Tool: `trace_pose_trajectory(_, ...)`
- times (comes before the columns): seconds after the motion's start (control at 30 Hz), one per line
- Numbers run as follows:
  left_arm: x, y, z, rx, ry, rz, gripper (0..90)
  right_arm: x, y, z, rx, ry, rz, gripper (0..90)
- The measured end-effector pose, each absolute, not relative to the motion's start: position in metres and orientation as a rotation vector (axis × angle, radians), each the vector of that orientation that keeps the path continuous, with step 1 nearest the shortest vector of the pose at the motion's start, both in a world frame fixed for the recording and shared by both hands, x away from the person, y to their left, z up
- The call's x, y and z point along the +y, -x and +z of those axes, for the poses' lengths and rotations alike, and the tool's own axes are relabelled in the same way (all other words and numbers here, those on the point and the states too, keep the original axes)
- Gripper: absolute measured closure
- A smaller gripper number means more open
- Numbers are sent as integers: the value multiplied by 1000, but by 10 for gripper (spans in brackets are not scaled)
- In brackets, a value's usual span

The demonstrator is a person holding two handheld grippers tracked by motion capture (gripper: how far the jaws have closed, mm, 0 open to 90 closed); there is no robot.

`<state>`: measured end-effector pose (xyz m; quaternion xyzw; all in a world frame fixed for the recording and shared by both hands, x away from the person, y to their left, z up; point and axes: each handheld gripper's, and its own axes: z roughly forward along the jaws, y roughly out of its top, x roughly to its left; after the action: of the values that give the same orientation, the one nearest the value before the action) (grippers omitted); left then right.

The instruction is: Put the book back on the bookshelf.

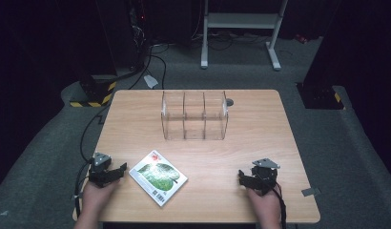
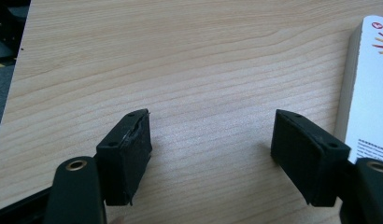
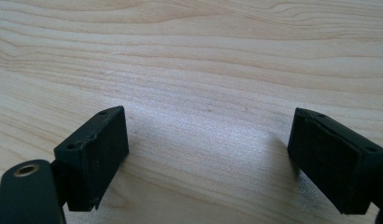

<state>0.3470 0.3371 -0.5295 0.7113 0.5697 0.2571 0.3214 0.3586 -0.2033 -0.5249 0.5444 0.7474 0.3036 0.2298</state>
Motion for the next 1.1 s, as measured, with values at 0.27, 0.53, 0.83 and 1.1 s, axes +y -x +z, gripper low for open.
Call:
trace_pose_trajectory(0.27,337,-347,-529,1496,-1870,677,288,-203,-358,-525,2056,-1502,837,120)
trace_pose_trajectory(0.53,337,-347,-529,1497,-1870,678,288,-204,-358,-525,2057,-1501,840,122)
trace_pose_trajectory(0.83,338,-346,-529,1495,-1875,675,294,-204,-358,-525,2049,-1495,839,138)
trace_pose_trajectory(1.1,339,-345,-528,1489,-1878,664,345,-205,-358,-525,2055,-1490,843,152)
